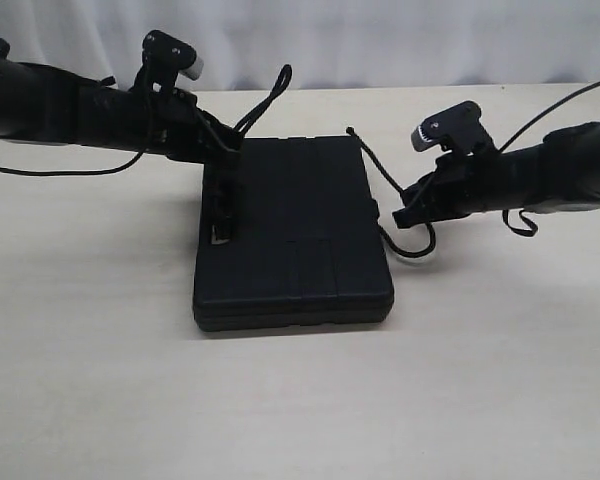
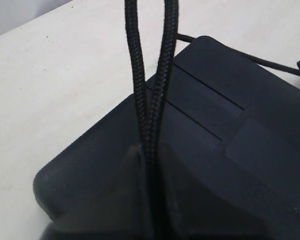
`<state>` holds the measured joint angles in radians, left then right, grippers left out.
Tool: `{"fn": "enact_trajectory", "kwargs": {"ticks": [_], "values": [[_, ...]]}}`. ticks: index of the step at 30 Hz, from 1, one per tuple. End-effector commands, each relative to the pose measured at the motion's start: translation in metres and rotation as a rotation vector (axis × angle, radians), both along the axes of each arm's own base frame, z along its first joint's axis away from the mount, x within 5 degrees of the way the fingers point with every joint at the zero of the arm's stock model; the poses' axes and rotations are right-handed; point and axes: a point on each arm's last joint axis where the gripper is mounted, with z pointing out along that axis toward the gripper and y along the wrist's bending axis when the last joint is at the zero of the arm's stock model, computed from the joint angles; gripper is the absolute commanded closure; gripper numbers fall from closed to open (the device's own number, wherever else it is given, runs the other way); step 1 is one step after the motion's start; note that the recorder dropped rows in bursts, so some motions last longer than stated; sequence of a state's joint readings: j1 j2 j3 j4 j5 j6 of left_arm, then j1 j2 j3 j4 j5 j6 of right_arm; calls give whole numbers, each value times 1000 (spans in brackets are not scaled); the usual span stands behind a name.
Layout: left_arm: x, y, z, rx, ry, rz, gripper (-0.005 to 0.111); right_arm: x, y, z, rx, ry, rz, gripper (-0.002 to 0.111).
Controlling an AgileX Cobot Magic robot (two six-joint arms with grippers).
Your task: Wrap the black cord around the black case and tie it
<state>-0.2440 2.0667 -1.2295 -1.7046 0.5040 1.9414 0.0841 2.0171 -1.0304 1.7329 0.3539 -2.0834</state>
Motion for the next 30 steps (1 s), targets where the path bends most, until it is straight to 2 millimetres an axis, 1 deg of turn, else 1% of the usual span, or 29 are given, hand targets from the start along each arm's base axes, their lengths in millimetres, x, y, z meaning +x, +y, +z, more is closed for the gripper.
{"fn": "enact_trajectory", "kwargs": {"ticks": [1,4,8,12,15,18,26,30], "values": [[1,-1,3,-14,-6,-3,107,0,-8,15,-79,-41,-51,104],[1,-1,3,-13,-6,-1,107,-5,-7,22,-60,-54,-35,104],[1,-1,3,-16,-6,-1,107,-12,0,29,7,-70,24,104],[0,-3,4,-33,-5,-20,107,-18,1,36,17,-81,31,104],[-1,-5,5,-41,-16,-47,107,-22,8,39,87,-89,88,104],[-3,-7,6,-59,-18,-70,107,-25,12,40,110,-92,139,104],[-2,-6,6,-44,-36,-79,107,-37,25,43,169,-91,364,104],[0,-5,6,-37,-40,-50,107,-43,28,42,185,-80,417,104]]}}
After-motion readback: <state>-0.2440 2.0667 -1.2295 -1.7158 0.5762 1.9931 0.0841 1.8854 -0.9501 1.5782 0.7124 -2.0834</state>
